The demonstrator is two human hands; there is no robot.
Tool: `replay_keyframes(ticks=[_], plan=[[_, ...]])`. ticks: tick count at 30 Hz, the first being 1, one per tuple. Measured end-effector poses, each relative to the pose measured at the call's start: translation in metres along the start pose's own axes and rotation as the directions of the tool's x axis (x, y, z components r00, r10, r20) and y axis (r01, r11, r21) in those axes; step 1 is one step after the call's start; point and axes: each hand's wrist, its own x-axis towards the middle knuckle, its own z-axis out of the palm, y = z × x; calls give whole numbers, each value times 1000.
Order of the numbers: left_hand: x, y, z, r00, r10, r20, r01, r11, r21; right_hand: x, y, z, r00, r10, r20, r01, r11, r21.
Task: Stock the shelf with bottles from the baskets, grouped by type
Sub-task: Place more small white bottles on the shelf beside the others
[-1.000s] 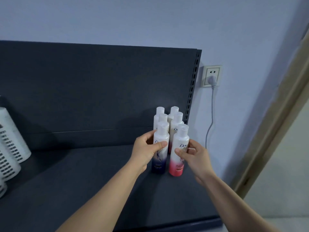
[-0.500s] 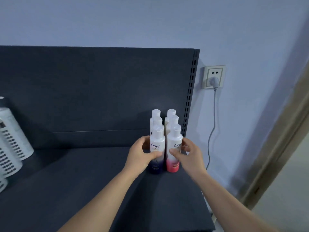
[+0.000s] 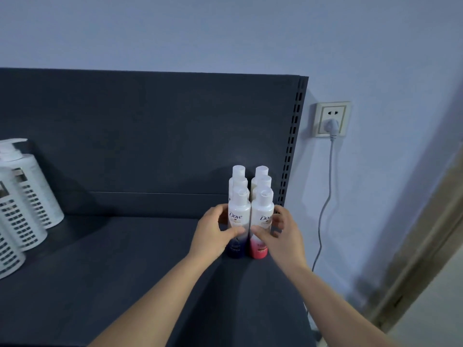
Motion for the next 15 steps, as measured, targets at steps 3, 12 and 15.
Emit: replay_keyframes(ticks=[3, 12, 15], plan=[[-8, 0, -7, 1000, 16, -3, -16, 995, 95, -9, -9, -3, 986, -97, -132, 90, 994, -63], [-52, -2, -82, 1000, 25, -17, -5, 676, 736, -29, -55, 24, 741, -664, -100, 638, 743, -203], [-76, -3, -114, 997, -18, -78, 76, 495, 866, -41, -63, 47, 730, -677, 89, 679, 706, -200]])
